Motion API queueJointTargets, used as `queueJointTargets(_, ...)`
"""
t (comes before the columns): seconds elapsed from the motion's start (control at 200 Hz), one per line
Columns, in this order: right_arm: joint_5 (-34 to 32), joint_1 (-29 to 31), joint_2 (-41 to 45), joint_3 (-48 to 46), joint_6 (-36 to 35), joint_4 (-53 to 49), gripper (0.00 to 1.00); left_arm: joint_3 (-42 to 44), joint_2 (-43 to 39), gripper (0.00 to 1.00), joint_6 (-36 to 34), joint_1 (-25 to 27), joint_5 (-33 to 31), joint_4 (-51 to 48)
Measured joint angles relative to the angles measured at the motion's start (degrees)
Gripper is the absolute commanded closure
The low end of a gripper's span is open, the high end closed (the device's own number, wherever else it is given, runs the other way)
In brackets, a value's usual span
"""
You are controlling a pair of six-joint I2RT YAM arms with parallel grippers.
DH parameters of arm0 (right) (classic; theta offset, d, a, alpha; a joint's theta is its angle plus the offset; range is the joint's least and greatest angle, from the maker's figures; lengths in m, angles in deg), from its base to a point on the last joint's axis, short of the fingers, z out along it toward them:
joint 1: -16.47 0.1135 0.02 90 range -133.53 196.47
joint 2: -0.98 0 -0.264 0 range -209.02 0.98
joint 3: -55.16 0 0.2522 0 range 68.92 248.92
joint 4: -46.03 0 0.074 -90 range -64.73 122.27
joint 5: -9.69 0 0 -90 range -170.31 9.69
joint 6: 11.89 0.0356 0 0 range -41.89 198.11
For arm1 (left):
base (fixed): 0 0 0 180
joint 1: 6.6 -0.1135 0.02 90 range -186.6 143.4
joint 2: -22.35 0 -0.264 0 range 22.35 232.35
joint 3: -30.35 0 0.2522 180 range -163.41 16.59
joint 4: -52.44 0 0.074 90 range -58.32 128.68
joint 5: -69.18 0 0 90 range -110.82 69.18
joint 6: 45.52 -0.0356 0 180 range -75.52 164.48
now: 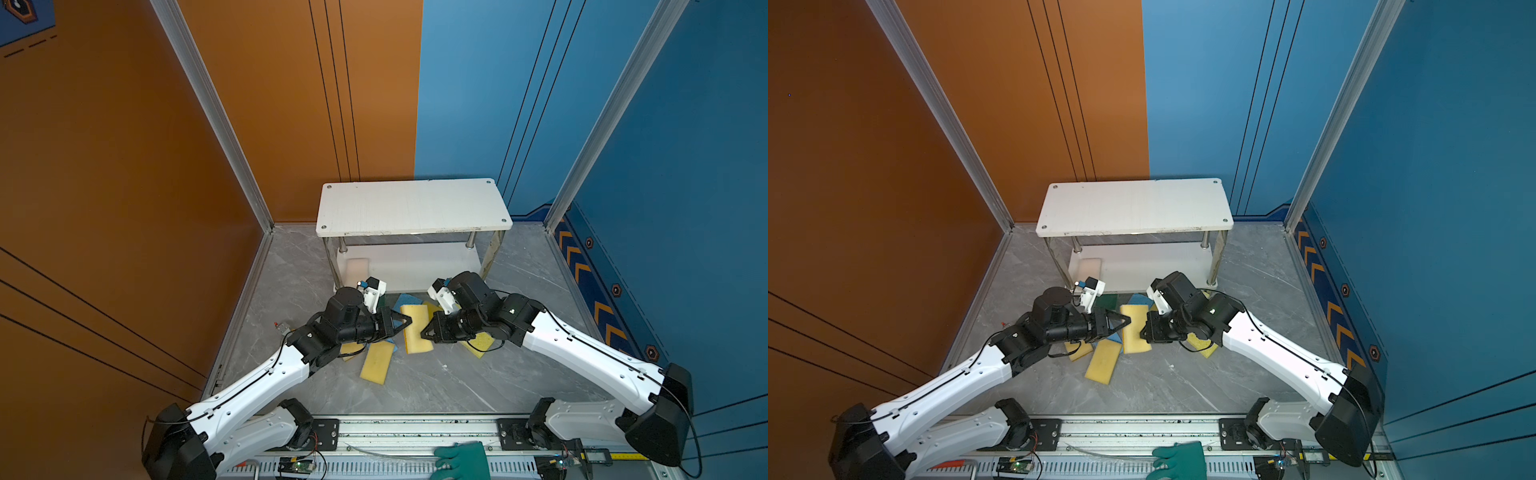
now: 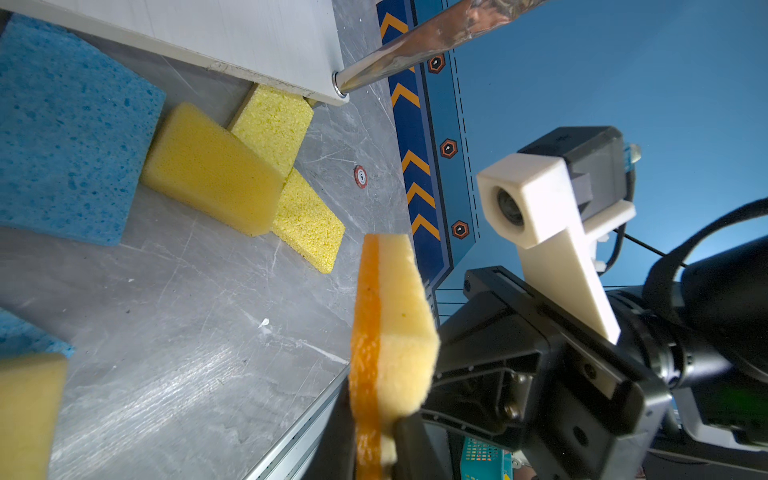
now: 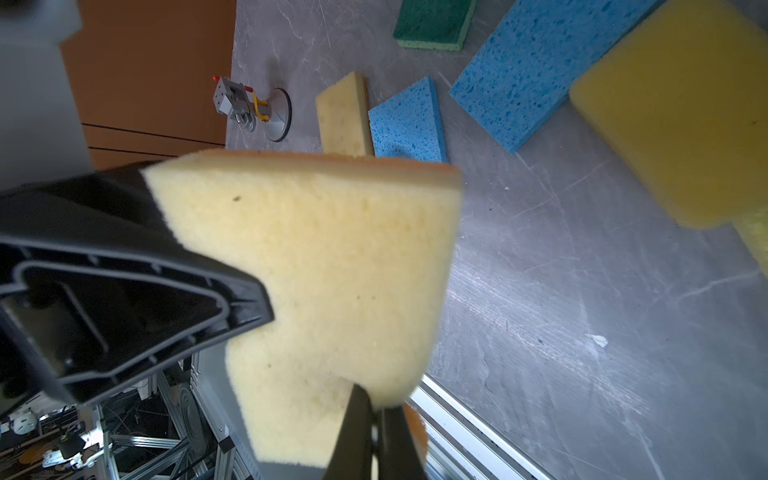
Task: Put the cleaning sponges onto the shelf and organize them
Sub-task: 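Open the right gripper and draw it back while the left gripper raises the sponge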
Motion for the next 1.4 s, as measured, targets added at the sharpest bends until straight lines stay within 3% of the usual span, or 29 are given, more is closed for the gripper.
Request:
queueJointTargets(0.275, 0.5, -1.3, 0.7, 2.6, 0.9, -1.7, 0.61, -0.1, 0.0, 0.9, 1.4, -1.2, 0.0, 0.1)
queueJointTargets(0.591, 8.5, -14.2, 3.5, 8.2, 0.5, -2.7, 0.3, -1.5, -1.5, 0.92, 6.4, -2.0, -3.9, 0.0)
queueJointTargets(0.851, 9.1, -15.5, 8.0, 9.0, 1.4, -3.0, 0.26, 0.0, -5.3, 0.91, 13.1, -5.4, -4.4, 5.1)
queueJointTargets(1.171, 2.8, -14.1, 16.9, 1.8, 10.8, 5.0, 0.24, 0.9, -3.7, 0.91, 20.7, -13.3, 4.0, 12.4)
queueJointTargets(1.296, 1.5, -13.6, 17.6, -0.1, 12.4, 7.9, 0.18, 0.8, -5.0, 0.9, 23.0, -13.7, 4.4, 12.8)
queueJointTargets(1.316, 1.4, -13.6, 17.8, -0.5, 12.5, 8.3, 0.13, 0.8, -5.3, 0.91, 23.2, -13.7, 4.4, 12.9)
queueJointTargets(1.402, 1.2, -13.7, 19.1, -1.9, 12.6, 9.8, 0.12, 0.8, -6.0, 0.91, 23.7, -13.7, 4.7, 13.2)
